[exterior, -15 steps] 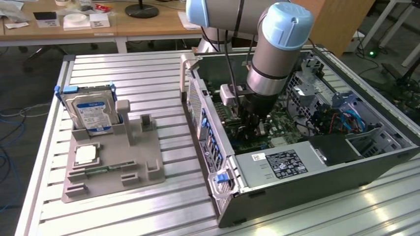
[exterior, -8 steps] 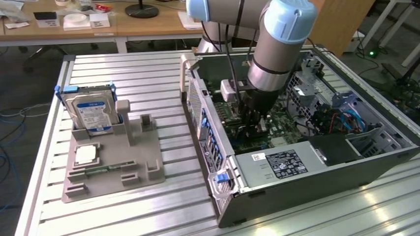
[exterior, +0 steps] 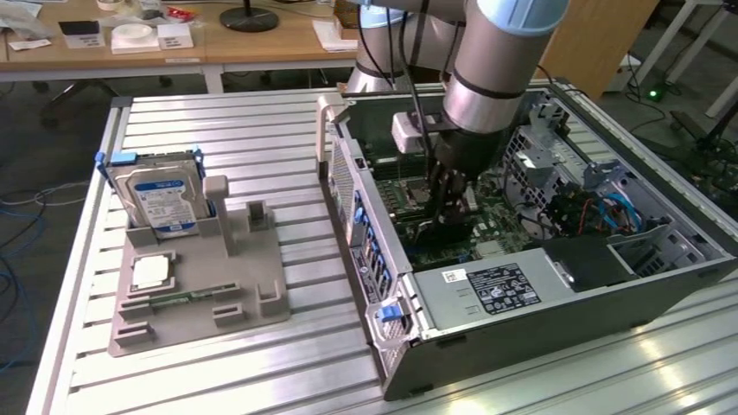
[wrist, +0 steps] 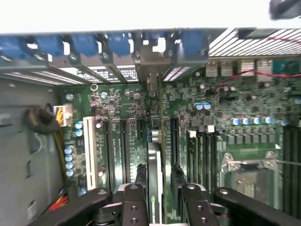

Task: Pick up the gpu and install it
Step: 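Insert the gpu into the slot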

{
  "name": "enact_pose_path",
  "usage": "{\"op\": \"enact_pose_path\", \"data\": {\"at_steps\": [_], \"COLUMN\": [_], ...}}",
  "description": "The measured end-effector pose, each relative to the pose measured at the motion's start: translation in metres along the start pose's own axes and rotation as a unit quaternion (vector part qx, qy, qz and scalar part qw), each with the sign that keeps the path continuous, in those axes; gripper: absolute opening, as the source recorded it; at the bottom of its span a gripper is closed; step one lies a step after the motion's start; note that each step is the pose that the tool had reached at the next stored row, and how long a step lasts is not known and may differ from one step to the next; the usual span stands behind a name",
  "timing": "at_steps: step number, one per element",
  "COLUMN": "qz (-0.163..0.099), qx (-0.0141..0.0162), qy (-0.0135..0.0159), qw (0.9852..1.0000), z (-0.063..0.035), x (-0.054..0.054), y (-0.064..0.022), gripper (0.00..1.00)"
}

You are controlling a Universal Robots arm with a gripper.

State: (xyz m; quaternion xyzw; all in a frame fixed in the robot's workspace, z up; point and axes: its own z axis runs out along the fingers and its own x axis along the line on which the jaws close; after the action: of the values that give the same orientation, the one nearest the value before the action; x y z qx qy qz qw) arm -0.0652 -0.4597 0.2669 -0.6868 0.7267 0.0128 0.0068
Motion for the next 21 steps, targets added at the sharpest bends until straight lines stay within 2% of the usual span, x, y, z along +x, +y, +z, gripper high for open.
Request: {"op": "enact_pose_path", "data": {"at_steps": [4,7,9,10,11,12,13,21], "qz": [0.000,0.000,0.000,0.000,0.000,0.000,0.000,0.000], "qx": [0.0005,0.0008,0.0007,0.0007,0.0007,0.0007,0.0007,0.0007], "qy": [0.0000,-0.0002,-0.0001,0.0000,0.0000,0.0000,0.0000,0.0000], "qw": [1.0000,1.0000,1.0000,1.0000,1.0000,1.0000,1.0000,1.0000], "z": [-0.0151,-0.0151,-0.0151,-0.0152,-0.0152,-0.0152,-0.0152,-0.0152], "x": [0.000,0.000,0.000,0.000,0.000,0.000,0.000,0.000], "y": [0.0001,0.0001,0.0002,0.0001,0.0002,0.0002,0.0002,0.0001], "gripper": [0.35,0.33,0.21,0.21,0.15,0.15,0.10,0.10]}}
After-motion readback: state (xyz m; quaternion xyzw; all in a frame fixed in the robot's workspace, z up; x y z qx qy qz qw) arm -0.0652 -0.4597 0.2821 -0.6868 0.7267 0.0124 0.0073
